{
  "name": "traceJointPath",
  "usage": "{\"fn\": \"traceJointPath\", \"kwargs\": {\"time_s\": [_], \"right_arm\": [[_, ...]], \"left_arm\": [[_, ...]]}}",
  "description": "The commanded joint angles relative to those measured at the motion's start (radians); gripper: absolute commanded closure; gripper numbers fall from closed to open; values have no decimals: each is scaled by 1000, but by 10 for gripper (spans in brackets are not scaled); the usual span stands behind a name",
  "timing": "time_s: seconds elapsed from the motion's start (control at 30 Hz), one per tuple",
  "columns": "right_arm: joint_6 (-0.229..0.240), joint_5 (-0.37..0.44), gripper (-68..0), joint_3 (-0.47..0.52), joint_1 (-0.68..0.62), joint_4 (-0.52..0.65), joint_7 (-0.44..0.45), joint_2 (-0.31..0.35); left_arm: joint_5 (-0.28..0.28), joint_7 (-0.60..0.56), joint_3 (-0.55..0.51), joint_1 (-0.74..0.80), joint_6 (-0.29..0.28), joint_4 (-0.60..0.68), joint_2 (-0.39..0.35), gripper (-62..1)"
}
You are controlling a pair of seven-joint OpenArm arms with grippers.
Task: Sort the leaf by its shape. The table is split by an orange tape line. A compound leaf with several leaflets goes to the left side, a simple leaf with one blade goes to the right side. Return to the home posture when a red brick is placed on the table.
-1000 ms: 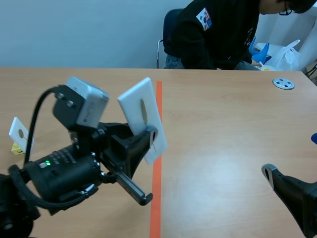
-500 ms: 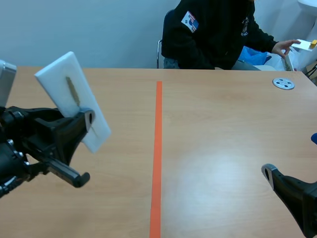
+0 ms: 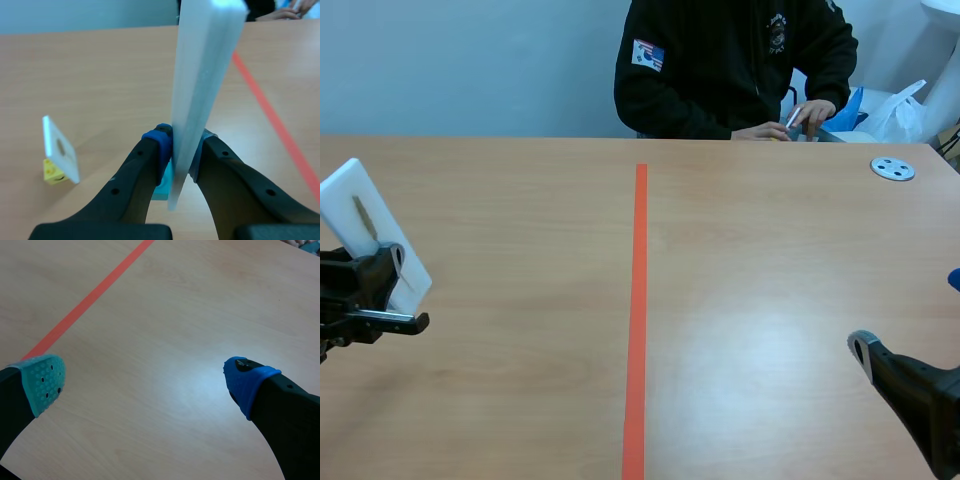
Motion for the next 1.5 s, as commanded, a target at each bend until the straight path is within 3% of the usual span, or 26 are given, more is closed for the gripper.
{"fn": "traceJointPath", "kwargs": {"time_s": [0.0,0.37,0.67,0.97,1.13,1.37,1.47], "right_arm": [[-3,8,-679,6,12,18,18,8],[-3,8,-679,6,12,18,18,8],[-3,8,-679,6,12,18,18,8],[-3,8,-679,6,12,18,18,8],[-3,8,-679,6,12,18,18,8],[-3,8,-679,6,12,18,18,8],[-3,8,-679,6,12,18,18,8]], "left_arm": [[-3,-24,-6,-40,11,-32,3,-32],[-2,-133,-22,-245,58,-410,3,-32],[-3,-181,-32,-267,59,-538,3,-40],[-3,-200,-32,-267,59,-547,3,-274],[-3,-235,-32,-267,59,-546,3,-484],[-39,-248,-71,-251,55,-460,-1,-518],[-55,-243,-100,-229,55,-374,-6,-589]]}}
